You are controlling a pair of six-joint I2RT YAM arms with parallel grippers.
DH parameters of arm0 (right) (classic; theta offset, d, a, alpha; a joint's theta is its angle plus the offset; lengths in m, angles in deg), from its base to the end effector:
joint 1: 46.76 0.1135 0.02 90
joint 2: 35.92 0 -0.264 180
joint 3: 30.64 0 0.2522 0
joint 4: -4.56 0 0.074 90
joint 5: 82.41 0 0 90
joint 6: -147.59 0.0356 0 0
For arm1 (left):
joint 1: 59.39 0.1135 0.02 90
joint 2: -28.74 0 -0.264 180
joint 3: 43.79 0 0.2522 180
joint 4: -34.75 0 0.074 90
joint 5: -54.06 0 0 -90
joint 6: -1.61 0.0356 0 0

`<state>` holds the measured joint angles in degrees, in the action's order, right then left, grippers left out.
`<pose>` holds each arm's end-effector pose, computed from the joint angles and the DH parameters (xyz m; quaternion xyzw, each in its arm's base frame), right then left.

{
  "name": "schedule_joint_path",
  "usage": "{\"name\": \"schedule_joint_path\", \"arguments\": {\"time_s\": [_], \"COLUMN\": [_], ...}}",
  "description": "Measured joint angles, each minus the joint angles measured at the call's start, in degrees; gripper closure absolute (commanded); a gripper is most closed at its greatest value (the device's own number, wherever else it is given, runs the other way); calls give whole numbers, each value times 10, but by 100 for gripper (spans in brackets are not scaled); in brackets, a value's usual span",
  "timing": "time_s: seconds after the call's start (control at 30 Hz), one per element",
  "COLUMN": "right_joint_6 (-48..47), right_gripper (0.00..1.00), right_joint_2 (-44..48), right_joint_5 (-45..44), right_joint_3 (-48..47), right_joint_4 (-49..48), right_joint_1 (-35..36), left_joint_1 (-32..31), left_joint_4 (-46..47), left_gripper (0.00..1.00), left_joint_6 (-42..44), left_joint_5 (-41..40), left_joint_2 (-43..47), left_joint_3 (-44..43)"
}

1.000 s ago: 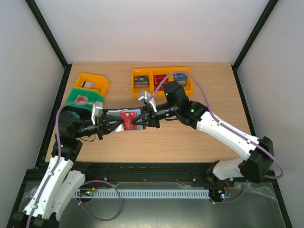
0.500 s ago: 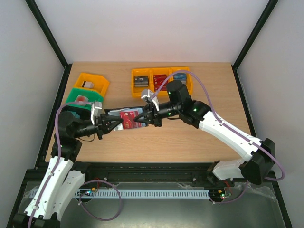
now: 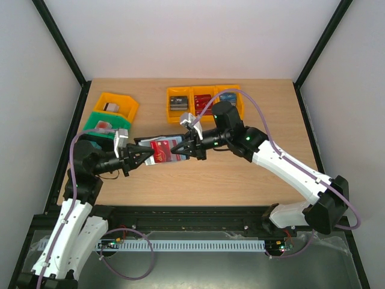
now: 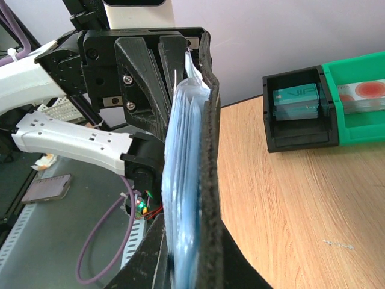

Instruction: Take the credit cards out of the card holder

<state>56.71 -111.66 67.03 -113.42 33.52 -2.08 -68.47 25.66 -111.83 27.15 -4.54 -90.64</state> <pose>0.1852 0.2262 0.3659 -0.5345 0.5561 0.5625 0.2978 0.1276 -0.0525 0.3246 0.3088 0.6221 -0.5162 0.5012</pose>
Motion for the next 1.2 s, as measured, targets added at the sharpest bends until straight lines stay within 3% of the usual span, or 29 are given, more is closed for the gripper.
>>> {"name": "schedule_joint_path", "arguments": {"time_s": [0.2, 0.5, 0.8, 1.07, 1.17, 1.2], "right_joint_6": [24, 169, 267, 311, 314, 311], "right_gripper": [98, 98, 98, 97, 72, 55], "right_joint_2": [5, -1, -101, -202, -229, -237], "right_joint_5": [-28, -120, -107, -64, -54, -58], "right_joint_3": [0, 30, 111, 156, 163, 162], "right_joint_4": [0, -22, -23, -48, -51, -48], "right_joint_1": [-15, -163, -155, -104, -106, -109], "left_joint_1": [9, 34, 57, 68, 69, 69], "left_joint_4": [-30, -85, -37, 37, 64, 70], "left_gripper": [98, 98, 98, 98, 98, 98], "left_joint_6": [16, 19, -89, -187, -208, -211], "left_joint_5": [-28, -210, -237, -232, -223, -221], "left_joint_2": [10, 42, 90, 104, 110, 112], "left_joint_3": [-6, -2, 89, 166, 173, 174]}}
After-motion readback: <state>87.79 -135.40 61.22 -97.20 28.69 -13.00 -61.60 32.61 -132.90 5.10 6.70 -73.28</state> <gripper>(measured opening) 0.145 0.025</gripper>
